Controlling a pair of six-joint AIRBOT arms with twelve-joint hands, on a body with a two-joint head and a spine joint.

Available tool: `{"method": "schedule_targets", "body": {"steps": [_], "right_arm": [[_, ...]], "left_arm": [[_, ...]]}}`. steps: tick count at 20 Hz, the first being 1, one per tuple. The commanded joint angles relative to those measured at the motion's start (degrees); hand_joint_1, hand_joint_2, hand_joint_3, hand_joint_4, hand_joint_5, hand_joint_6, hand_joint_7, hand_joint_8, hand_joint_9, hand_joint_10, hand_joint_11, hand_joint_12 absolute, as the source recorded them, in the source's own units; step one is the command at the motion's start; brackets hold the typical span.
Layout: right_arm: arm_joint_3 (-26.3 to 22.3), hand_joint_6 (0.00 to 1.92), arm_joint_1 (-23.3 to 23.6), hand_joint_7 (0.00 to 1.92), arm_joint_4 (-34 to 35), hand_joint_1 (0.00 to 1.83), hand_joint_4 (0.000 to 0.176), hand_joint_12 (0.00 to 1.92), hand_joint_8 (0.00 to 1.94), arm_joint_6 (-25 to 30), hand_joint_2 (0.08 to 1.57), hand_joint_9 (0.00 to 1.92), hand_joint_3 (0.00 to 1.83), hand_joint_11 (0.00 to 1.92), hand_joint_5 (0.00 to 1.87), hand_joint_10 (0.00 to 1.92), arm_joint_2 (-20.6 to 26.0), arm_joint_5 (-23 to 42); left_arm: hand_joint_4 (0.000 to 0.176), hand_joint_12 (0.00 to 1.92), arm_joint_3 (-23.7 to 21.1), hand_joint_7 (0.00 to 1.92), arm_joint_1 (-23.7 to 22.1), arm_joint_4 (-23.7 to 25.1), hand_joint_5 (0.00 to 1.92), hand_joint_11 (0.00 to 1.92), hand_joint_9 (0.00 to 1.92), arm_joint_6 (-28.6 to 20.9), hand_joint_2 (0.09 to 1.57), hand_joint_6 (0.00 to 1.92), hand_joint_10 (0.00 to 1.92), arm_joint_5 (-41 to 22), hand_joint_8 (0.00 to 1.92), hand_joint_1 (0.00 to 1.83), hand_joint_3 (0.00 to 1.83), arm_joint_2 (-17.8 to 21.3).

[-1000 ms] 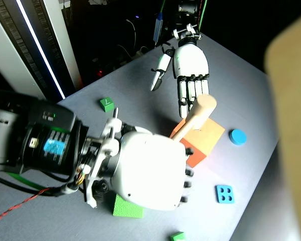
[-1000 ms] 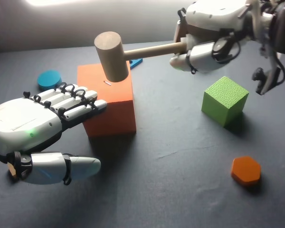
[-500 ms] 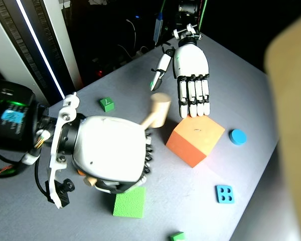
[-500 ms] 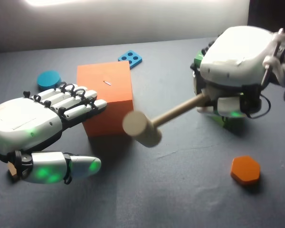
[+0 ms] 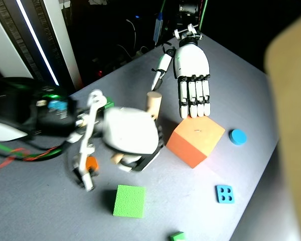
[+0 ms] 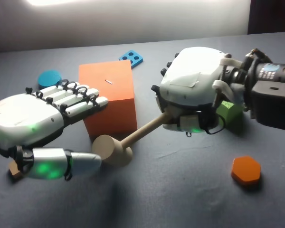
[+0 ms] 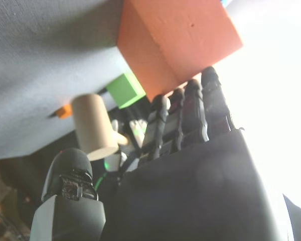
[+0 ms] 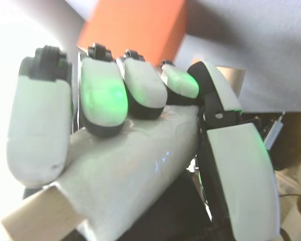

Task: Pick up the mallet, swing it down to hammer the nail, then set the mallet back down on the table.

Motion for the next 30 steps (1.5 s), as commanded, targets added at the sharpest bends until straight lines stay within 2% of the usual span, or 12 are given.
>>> {"method": "schedule_targets", "body": {"steps": [1,4,11,14,17,18,19,21,23,26,28,30], "right_arm": [[-0.1,1.92,0.1,1.62,0.0,0.70,0.176,1.92,1.94,0.3,1.54,1.70,0.00,1.83,1.38,1.92,-0.4,5.7],[1.0,1.92,-0.8,1.57,0.0,0.55,0.176,1.92,1.94,0.2,1.57,1.66,0.01,1.79,1.33,1.92,-2.4,5.7],[3.4,1.92,-2.7,1.49,0.0,0.43,0.176,1.92,1.94,-0.1,1.57,1.61,0.01,1.75,1.29,1.92,-5.2,6.3],[3.7,1.92,-2.9,1.44,0.0,0.31,0.176,1.92,1.94,0.5,1.54,1.55,0.00,1.68,1.25,1.92,-5.5,6.6],[3.9,1.92,-3.4,1.22,0.0,0.29,0.174,1.92,1.94,0.3,1.42,1.32,0.00,1.39,1.08,1.92,-5.7,6.6],[3.9,1.92,-3.7,1.04,0.0,0.33,0.000,1.92,1.94,0.0,1.36,1.08,0.00,1.13,0.90,1.92,-5.8,6.8],[4.0,1.86,-3.9,0.85,0.0,0.37,0.000,1.92,1.94,-0.3,1.31,0.84,0.00,0.83,0.73,1.92,-5.9,7.0],[4.1,1.63,-4.3,0.69,0.0,0.42,0.000,1.88,1.76,-0.7,1.28,0.65,0.00,0.58,0.60,1.80,-6.0,7.1],[4.1,1.58,-4.4,0.59,0.0,0.40,0.000,1.78,1.68,-1.0,1.28,0.58,0.00,0.52,0.51,1.68,-6.0,7.2],[4.1,1.68,-4.6,0.53,0.0,0.38,0.000,1.80,1.73,-1.1,1.28,0.51,0.00,0.47,0.48,1.72,-5.8,7.2],[4.1,1.04,-4.9,0.59,0.0,0.45,0.000,1.60,1.27,-1.1,1.23,0.52,0.00,0.40,0.57,1.37,-5.7,7.2],[4.0,0.64,-5.1,0.68,0.0,0.50,0.000,1.40,0.89,-1.0,1.17,0.56,0.00,0.43,0.67,1.08,-5.5,7.2]], "left_arm": [[0.000,0.00,0.0,0.01,-0.9,-0.8,0.03,0.00,0.01,-0.2,1.20,0.01,0.00,-5.7,0.01,0.00,0.00,0.9],[0.000,0.00,-0.3,0.02,-2.3,-0.8,0.04,0.00,0.01,-0.2,1.21,0.01,0.00,-4.8,0.01,0.00,0.00,1.9],[0.000,0.00,-1.5,0.00,-5.2,-0.8,0.03,0.00,0.00,-0.2,1.21,0.00,0.00,-3.1,0.00,0.00,0.00,4.6],[0.000,0.00,-1.5,0.02,-6.4,3.1,0.04,0.00,0.01,-3.7,1.21,0.01,0.00,-1.3,0.01,0.00,0.00,5.2],[0.000,0.00,-1.2,0.02,-8.4,6.2,0.05,0.00,0.01,-5.8,1.21,0.01,0.00,-0.5,0.01,0.00,0.00,5.4],[0.000,0.00,-1.3,0.02,-9.0,7.2,0.05,0.00,0.01,-6.6,1.21,0.01,0.00,0.0,0.01,0.00,0.00,5.5],[0.000,0.00,-1.4,0.02,-9.9,8.1,0.05,0.00,0.01,-7.0,1.21,0.01,0.00,1.0,0.00,0.00,0.00,5.7],[0.000,0.00,-1.7,0.03,-11.9,9.5,0.05,0.00,0.01,-7.3,1.21,0.01,0.00,3.0,0.01,0.00,0.00,6.3],[0.000,0.00,-2.1,0.02,-12.9,9.7,0.03,0.00,0.01,-7.3,1.19,0.00,0.00,4.0,0.00,0.00,0.00,6.9],[0.000,0.00,-2.4,0.00,-13.6,9.7,0.01,0.00,0.00,-7.3,1.21,0.00,0.00,4.8,0.00,0.00,0.00,7.3],[0.000,0.00,-2.7,0.00,-13.8,9.7,0.00,0.00,0.00,-7.3,1.19,0.00,0.00,5.0,0.00,0.00,0.00,7.5],[0.000,0.00,-2.9,0.00,-13.9,9.7,0.02,0.00,0.00,-7.4,1.20,0.01,0.00,5.3,0.00,0.00,0.00,7.6]]}}
